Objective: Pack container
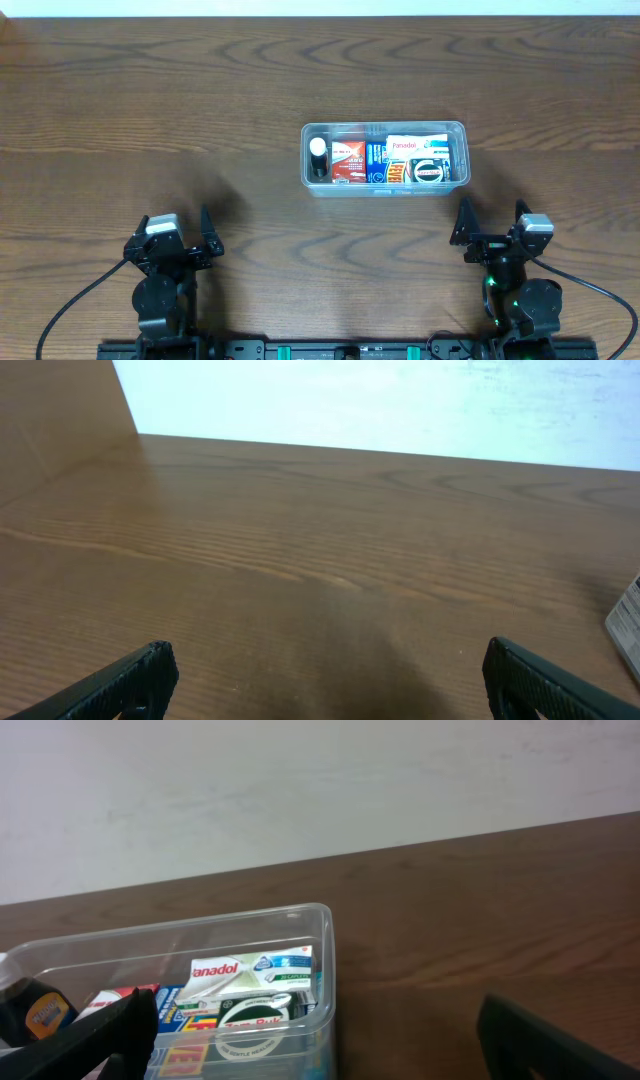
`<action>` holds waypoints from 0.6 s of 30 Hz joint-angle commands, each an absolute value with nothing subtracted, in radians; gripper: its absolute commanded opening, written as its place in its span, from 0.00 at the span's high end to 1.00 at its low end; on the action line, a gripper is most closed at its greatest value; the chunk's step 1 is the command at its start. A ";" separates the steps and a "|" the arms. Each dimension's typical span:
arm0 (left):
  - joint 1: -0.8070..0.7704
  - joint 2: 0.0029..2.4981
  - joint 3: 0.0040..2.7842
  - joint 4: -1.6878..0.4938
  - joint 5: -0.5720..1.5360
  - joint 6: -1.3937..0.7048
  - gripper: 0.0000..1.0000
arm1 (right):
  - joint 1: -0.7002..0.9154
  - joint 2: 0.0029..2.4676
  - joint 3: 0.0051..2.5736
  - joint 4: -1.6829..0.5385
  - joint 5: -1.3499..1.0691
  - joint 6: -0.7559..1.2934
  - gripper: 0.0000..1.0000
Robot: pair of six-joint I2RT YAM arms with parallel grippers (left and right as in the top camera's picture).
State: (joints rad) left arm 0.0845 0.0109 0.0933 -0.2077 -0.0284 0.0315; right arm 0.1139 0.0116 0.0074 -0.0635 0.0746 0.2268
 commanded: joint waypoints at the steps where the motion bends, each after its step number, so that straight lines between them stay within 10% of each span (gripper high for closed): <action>1: 0.091 0.004 0.064 -0.210 -0.014 0.048 0.02 | 0.102 0.006 0.005 -0.068 0.071 0.220 0.01; 18: 0.091 0.004 0.064 -0.211 -0.014 0.048 0.02 | 0.102 0.006 0.005 -0.068 0.071 0.220 0.01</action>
State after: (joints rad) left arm 0.0845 0.0109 0.0933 -0.2077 -0.0288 0.0315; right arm 0.1139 0.0116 0.0074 -0.0635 0.0746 0.2268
